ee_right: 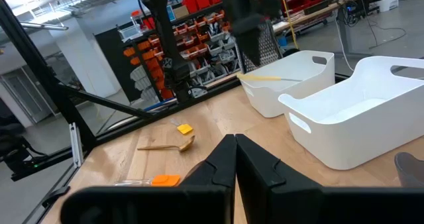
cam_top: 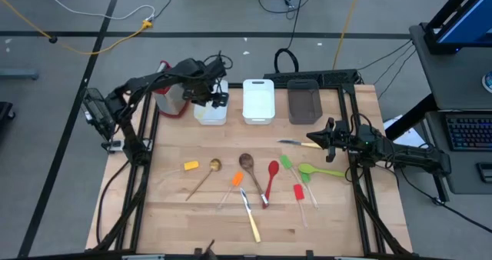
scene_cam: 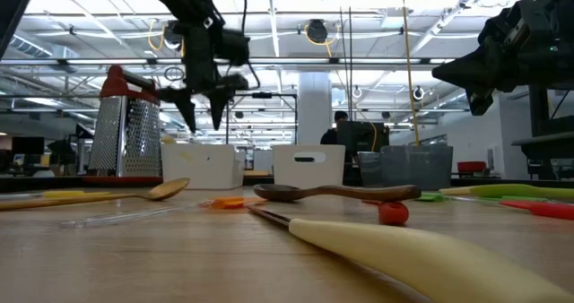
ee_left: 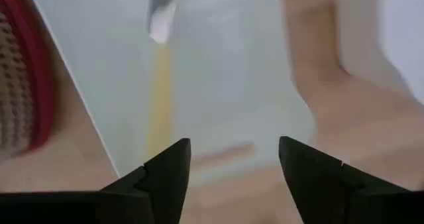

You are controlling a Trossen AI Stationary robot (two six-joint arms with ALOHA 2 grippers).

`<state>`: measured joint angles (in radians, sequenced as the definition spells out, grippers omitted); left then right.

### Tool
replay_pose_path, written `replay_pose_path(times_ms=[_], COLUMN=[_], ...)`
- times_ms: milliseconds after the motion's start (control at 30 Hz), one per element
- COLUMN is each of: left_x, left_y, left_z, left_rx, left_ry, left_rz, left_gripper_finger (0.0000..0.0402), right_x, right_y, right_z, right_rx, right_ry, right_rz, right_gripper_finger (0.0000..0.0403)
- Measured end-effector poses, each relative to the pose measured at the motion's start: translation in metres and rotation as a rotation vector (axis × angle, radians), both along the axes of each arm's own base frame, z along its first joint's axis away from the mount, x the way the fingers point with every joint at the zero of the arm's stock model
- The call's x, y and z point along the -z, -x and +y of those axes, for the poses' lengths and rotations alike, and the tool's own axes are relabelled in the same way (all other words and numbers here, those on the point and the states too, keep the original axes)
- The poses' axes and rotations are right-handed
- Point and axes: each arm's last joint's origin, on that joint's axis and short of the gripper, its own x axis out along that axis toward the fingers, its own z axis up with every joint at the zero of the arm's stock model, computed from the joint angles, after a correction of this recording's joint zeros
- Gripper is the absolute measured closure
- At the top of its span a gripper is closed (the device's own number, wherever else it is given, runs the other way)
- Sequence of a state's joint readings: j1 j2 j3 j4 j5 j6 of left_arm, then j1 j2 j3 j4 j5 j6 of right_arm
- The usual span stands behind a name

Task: Pick & Place Kitchen Items
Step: Put the bottom yellow knife into the left white bin

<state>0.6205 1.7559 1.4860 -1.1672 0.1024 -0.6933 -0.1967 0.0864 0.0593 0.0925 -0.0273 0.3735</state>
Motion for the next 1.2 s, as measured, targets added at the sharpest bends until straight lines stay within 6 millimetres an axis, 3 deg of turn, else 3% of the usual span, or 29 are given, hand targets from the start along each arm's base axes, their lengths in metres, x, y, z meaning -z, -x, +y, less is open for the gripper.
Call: replay_pose_path(times_ms=[300, 467, 800, 967, 1200], left_x=[-0.048, -0.061, -0.071, -0.076, -0.059], left_y=[-0.008, -0.015, -0.044, -0.049, -0.054], left_z=[-0.074, -0.117, -0.195, -0.228, -0.280], left_rx=[0.130, 0.174, 0.234, 0.218, 0.214], left_ry=[-0.045, -0.027, 0.030, 0.011, 0.029], left_rz=[-0.151, -0.214, -0.440, -0.529, -0.486], left_gripper_finger=[0.0183, 0.0183, 0.0181, 0.0162, 0.0139], right_x=[0.000, 0.000, 0.000, 0.000, 0.000], right_y=[0.000, 0.000, 0.000, 0.000, 0.000], right_z=[0.000, 0.000, 0.000, 0.000, 0.000], right_rx=[0.000, 0.000, 0.000, 0.000, 0.000], right_ry=[0.000, 0.000, 0.000, 0.000, 0.000], right_rz=[0.000, 0.000, 0.000, 0.000, 0.000], right_gripper_finger=[0.0399, 0.0399, 0.0399, 0.0399, 0.0399])
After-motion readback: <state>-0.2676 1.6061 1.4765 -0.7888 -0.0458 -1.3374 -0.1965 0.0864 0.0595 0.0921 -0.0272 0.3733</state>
